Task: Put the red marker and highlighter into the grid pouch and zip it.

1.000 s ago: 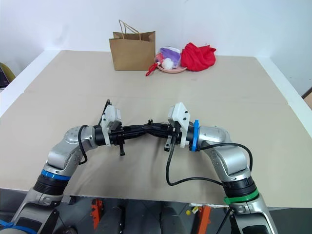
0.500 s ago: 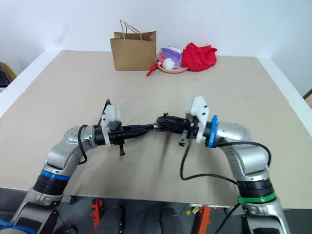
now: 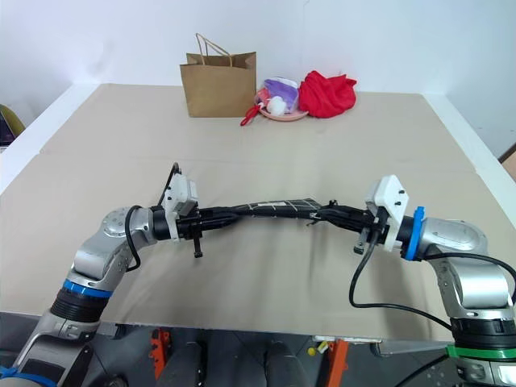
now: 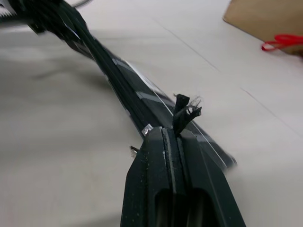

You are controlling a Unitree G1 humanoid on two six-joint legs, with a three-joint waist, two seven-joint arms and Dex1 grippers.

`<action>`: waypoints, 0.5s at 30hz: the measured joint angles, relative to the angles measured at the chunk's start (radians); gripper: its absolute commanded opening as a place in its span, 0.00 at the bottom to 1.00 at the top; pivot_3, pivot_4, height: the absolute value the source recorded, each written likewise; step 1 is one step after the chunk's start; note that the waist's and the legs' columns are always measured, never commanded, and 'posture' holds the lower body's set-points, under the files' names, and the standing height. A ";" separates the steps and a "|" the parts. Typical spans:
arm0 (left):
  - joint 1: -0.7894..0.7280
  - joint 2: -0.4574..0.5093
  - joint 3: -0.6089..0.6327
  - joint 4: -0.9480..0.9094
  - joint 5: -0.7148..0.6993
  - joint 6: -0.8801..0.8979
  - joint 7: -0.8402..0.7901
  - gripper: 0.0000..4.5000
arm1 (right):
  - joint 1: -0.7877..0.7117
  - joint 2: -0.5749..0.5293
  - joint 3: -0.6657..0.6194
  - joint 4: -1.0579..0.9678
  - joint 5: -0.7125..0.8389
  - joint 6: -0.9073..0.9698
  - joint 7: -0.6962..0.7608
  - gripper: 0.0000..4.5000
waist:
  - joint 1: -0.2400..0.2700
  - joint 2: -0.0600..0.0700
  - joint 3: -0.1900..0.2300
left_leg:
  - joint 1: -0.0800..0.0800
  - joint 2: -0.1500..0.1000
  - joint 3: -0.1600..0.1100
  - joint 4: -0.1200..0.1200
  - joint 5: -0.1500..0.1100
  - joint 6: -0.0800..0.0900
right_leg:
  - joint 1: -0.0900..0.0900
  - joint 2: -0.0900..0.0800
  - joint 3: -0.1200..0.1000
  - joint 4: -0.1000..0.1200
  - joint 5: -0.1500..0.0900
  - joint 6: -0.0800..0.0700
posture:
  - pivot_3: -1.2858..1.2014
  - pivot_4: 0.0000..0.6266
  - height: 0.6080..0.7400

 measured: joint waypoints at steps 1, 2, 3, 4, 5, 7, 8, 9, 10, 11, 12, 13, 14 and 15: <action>0.000 0.005 0.000 0.000 0.000 0.000 -0.003 0.00 | 0.006 -0.007 -0.005 0.023 -0.009 -0.017 0.006 0.01 | 0.000 0.000 0.000 | 0.000 0.000 0.000 0.000 0.000 0.000 | 0.000 0.000 0.000 0.000 0.000 0.000 | 0.52 0.24 1.00; 0.000 0.005 0.000 0.000 0.001 0.000 -0.005 0.00 | 0.008 -0.007 -0.007 0.028 -0.012 -0.021 0.007 0.01 | 0.000 0.000 0.000 | 0.000 0.000 0.000 0.000 0.000 0.000 | 0.000 0.000 0.000 0.000 0.000 0.000 | 0.52 0.24 1.00; 0.000 0.005 0.000 0.000 0.001 -0.001 -0.006 0.00 | 0.009 -0.007 -0.007 0.028 -0.012 -0.022 0.007 0.01 | 0.000 0.000 0.000 | 0.000 0.000 0.000 0.000 0.000 0.000 | 0.000 0.000 0.000 0.000 0.000 0.000 | 0.52 0.24 1.00; 0.000 0.007 -0.001 0.000 0.005 -0.003 -0.009 0.00 | 0.010 -0.007 -0.007 0.028 -0.011 -0.025 0.006 0.01 | 0.000 0.000 0.000 | 0.000 0.000 0.000 0.000 0.000 0.000 | 0.000 0.000 0.000 0.000 0.000 0.000 | 0.52 0.24 1.00; 0.000 0.011 -0.003 0.000 0.008 -0.006 -0.011 0.00 | 0.010 -0.007 -0.007 0.026 -0.008 -0.023 0.004 0.01 | 0.000 0.000 0.000 | 0.000 0.000 0.000 0.000 0.000 0.000 | 0.000 0.000 0.000 0.000 0.000 0.000 | 0.52 0.24 1.00; 0.000 0.018 -0.004 0.000 0.005 -0.001 -0.018 0.18 | 0.010 -0.007 -0.007 0.022 0.001 -0.008 0.003 0.15 | 0.000 0.000 0.000 | 0.000 0.000 0.000 0.000 0.000 0.000 | 0.000 0.000 0.000 0.000 0.000 0.000 | 0.52 0.24 1.00; 0.000 0.029 -0.003 0.000 -0.005 0.018 -0.028 0.23 | 0.010 -0.008 -0.008 0.021 0.009 0.012 0.004 0.19 | 0.000 0.000 0.000 | 0.000 0.000 0.000 0.000 0.000 0.000 | 0.000 0.000 0.000 0.000 0.000 0.000 | 0.52 0.24 1.00; 0.001 0.035 -0.001 0.000 -0.010 0.029 -0.031 0.31 | 0.012 -0.010 -0.008 0.021 0.013 0.021 0.004 0.28 | 0.000 0.000 0.000 | 0.000 0.000 0.000 0.000 0.000 0.000 | 0.000 0.000 0.000 0.000 0.000 0.000 | 0.52 0.24 1.00; 0.001 0.044 0.004 0.000 -0.031 0.058 -0.040 0.43 | 0.020 -0.017 -0.009 0.015 0.027 0.048 0.010 0.40 | 0.000 0.000 0.000 | 0.000 0.000 0.000 0.000 0.000 0.000 | 0.000 0.000 0.000 0.000 0.000 0.000 | 0.52 0.24 1.00; 0.001 0.049 0.006 0.000 -0.038 0.068 -0.046 0.51 | 0.023 -0.019 -0.009 0.012 0.031 0.057 0.012 0.48 | 0.000 0.000 0.000 | 0.000 0.000 0.000 0.000 0.000 0.000 | 0.000 0.000 0.000 0.000 0.000 0.000 | 0.52 0.24 1.00; 0.004 0.066 0.005 -0.008 -0.045 0.084 -0.056 0.67 | 0.024 -0.019 -0.009 0.004 0.044 0.073 0.011 0.64 | -0.001 0.000 0.000 | 0.000 0.000 0.000 0.000 0.000 0.000 | 0.000 0.000 0.000 0.000 0.000 0.000 | 0.52 0.24 1.00; 0.008 0.078 0.005 -0.015 -0.046 0.091 -0.064 0.78 | 0.025 -0.019 -0.009 -0.003 0.049 0.082 0.011 0.75 | -0.001 0.000 0.000 | 0.000 0.000 0.000 0.000 0.000 0.000 | 0.000 0.000 0.000 0.000 0.000 0.000 | 0.52 0.24 1.00; 0.016 0.094 0.005 -0.029 -0.052 0.103 -0.074 0.87 | 0.025 -0.019 -0.010 -0.010 0.058 0.096 0.008 0.85 | -0.002 0.000 0.000 | 0.000 0.000 0.000 0.000 0.000 0.000 | 0.000 0.000 0.000 0.000 0.000 0.000 | 0.52 0.24 1.00; 0.024 0.104 0.005 -0.040 -0.054 0.109 -0.079 0.97 | 0.025 -0.019 -0.011 -0.013 0.064 0.104 0.007 0.95 | -0.002 0.000 0.000 | 0.000 0.000 0.000 0.000 0.000 0.000 | 0.000 0.000 0.000 0.000 0.000 0.000 | 0.52 0.24 1.00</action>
